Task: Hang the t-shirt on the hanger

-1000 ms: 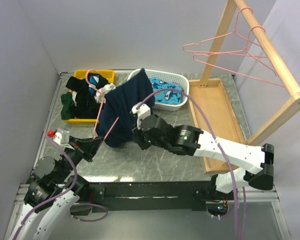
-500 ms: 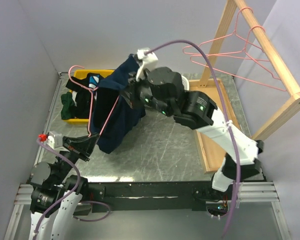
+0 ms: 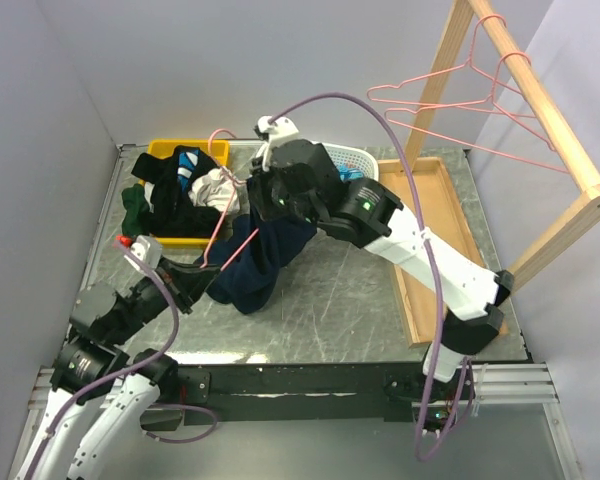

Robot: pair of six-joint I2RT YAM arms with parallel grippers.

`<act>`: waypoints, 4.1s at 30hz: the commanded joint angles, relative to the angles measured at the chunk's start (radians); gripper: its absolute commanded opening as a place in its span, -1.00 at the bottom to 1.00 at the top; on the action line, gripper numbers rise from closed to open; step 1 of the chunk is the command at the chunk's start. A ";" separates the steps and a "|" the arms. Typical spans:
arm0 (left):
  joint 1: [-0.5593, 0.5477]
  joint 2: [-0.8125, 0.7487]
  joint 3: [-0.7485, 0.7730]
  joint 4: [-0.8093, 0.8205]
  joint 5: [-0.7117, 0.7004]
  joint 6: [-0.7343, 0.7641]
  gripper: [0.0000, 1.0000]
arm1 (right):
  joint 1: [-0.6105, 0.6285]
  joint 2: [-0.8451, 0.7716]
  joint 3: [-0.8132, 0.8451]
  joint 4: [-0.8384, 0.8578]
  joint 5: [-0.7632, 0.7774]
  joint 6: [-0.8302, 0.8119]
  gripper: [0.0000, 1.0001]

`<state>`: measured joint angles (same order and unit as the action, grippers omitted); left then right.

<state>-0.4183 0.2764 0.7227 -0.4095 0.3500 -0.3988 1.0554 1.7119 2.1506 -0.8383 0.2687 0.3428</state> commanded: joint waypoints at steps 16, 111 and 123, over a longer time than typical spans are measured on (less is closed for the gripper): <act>-0.147 0.188 -0.117 0.219 0.014 -0.107 -0.98 | -0.141 -0.383 -0.681 0.441 -0.072 0.019 -0.66; -0.582 0.719 0.003 0.209 -0.516 -0.474 0.40 | -0.245 -0.702 -1.546 0.907 0.224 0.133 -1.00; -0.590 1.090 0.158 0.153 -0.516 -0.492 0.15 | -0.236 -0.816 -1.647 0.982 0.277 0.151 -1.00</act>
<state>-1.0008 1.3216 0.7872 -0.2592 -0.1619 -0.8753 0.8093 0.9268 0.5304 0.0925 0.5335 0.4461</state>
